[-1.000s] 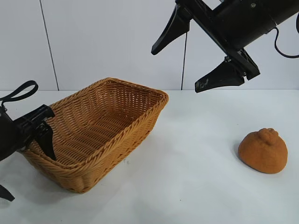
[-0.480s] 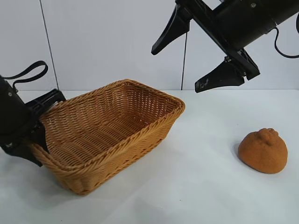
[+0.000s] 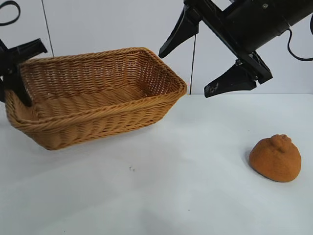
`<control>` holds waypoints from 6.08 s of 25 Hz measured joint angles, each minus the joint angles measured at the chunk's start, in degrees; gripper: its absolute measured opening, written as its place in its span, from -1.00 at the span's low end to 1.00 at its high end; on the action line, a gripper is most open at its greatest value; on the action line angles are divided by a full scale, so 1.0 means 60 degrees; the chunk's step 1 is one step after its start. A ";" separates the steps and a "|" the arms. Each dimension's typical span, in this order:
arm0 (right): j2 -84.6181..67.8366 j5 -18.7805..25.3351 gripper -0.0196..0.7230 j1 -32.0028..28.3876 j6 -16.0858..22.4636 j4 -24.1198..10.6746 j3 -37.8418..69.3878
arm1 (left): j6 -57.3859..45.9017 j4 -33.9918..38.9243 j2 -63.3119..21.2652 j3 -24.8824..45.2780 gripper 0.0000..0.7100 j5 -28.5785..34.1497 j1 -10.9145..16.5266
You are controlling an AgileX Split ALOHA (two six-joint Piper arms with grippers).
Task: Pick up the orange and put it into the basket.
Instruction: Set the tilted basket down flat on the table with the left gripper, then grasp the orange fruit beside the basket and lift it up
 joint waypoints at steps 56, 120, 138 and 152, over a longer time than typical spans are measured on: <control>0.0000 0.0195 0.92 0.0000 0.0000 -0.0141 0.0000 | 0.3511 0.1638 0.1942 -0.3621 0.81 0.3508 0.0233; 0.0007 0.2846 0.92 -0.0656 0.3610 -0.6574 -0.2073 | 0.3028 0.2869 -1.6874 0.6842 0.81 0.2878 0.0525; 0.1448 0.3092 0.92 -0.2136 0.3581 -0.7008 -0.2073 | 0.3020 0.2869 -1.6874 0.6842 0.81 0.2878 0.0525; 0.4696 0.2679 0.87 -0.2136 0.3584 -0.7550 -0.2073 | 0.3017 0.2878 -1.6874 0.6842 0.81 0.2878 0.0525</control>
